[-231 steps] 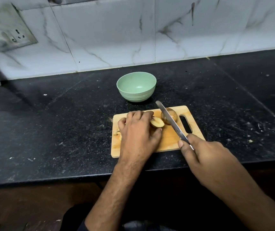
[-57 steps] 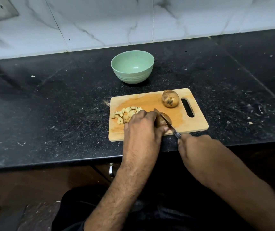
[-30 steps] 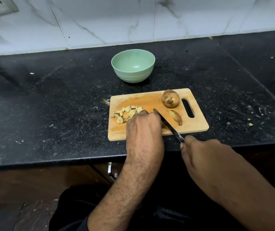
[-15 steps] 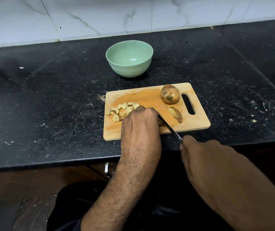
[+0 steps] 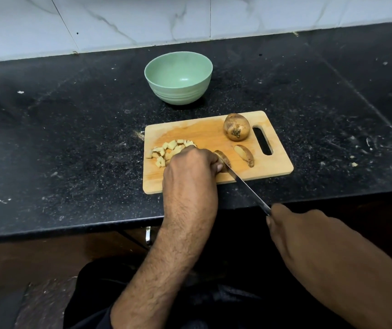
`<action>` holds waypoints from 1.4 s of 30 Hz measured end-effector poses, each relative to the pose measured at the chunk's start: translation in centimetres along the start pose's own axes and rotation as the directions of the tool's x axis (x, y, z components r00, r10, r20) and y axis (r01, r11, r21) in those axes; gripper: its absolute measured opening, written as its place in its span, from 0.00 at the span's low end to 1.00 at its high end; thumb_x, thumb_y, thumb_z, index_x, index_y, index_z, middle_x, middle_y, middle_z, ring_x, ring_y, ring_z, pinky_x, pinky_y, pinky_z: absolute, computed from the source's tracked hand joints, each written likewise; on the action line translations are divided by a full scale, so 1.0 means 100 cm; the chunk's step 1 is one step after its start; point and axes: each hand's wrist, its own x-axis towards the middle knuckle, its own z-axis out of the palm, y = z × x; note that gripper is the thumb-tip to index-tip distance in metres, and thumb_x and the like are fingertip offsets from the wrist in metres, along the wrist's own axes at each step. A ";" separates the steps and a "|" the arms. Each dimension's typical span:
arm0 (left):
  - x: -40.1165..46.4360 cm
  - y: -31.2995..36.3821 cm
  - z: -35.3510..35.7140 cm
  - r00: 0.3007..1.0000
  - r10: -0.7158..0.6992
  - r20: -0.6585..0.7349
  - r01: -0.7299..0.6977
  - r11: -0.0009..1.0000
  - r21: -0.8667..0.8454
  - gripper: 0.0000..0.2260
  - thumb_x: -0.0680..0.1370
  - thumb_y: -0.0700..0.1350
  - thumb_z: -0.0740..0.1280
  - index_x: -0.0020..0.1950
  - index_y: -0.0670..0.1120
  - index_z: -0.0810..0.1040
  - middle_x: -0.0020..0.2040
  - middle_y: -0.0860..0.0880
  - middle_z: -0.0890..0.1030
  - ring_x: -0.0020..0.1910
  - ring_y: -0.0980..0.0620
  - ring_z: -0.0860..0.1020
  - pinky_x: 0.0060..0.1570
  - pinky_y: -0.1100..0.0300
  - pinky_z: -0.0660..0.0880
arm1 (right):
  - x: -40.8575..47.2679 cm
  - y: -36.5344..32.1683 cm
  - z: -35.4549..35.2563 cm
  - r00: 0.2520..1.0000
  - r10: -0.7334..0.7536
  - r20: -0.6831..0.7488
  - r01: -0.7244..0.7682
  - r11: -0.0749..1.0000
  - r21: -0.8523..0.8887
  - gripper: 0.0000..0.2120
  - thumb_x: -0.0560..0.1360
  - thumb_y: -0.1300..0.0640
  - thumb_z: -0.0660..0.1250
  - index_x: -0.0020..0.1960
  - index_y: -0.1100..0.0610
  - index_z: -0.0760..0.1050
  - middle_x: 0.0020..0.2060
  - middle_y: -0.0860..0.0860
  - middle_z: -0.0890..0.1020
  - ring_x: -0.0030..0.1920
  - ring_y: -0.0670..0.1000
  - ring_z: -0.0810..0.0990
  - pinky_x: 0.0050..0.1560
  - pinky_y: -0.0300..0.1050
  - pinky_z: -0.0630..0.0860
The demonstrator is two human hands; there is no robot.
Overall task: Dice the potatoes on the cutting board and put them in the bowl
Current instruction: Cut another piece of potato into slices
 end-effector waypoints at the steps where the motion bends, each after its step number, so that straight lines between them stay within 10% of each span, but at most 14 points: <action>1: 0.000 0.000 0.000 1.000 0.012 -0.018 -0.012 1.000 -0.005 0.05 0.78 0.49 0.72 0.50 0.50 0.86 0.47 0.51 0.83 0.46 0.52 0.79 0.45 0.57 0.76 | -0.004 0.001 0.000 1.000 0.010 0.014 -0.010 1.000 0.001 0.10 0.85 0.44 0.44 0.49 0.46 0.58 0.39 0.48 0.72 0.34 0.46 0.70 0.36 0.44 0.70; 18: -0.007 0.003 0.000 0.998 0.045 -0.042 -0.040 0.992 0.119 0.06 0.79 0.48 0.70 0.52 0.48 0.85 0.44 0.53 0.76 0.40 0.57 0.69 0.37 0.66 0.61 | -0.001 -0.019 -0.002 0.953 -0.065 -0.296 0.085 0.995 0.055 0.14 0.83 0.42 0.44 0.47 0.47 0.61 0.34 0.47 0.72 0.32 0.46 0.72 0.36 0.46 0.72; 36: -0.001 0.003 0.006 0.995 0.062 -0.079 -0.046 0.982 0.186 0.02 0.76 0.39 0.73 0.45 0.46 0.84 0.40 0.51 0.77 0.37 0.53 0.73 0.40 0.57 0.73 | 0.042 -0.024 0.002 0.975 -0.094 -0.202 0.080 0.994 -0.073 0.09 0.84 0.56 0.54 0.62 0.54 0.67 0.37 0.49 0.68 0.44 0.55 0.77 0.40 0.48 0.70; 42: -0.003 0.002 0.009 0.993 0.072 -0.092 -0.057 0.986 0.158 0.03 0.77 0.43 0.72 0.48 0.45 0.85 0.41 0.50 0.78 0.39 0.52 0.73 0.45 0.54 0.75 | 0.020 -0.006 0.007 0.984 -0.093 -0.154 0.090 0.996 -0.026 0.05 0.85 0.53 0.51 0.50 0.48 0.62 0.37 0.47 0.71 0.35 0.49 0.74 0.40 0.48 0.76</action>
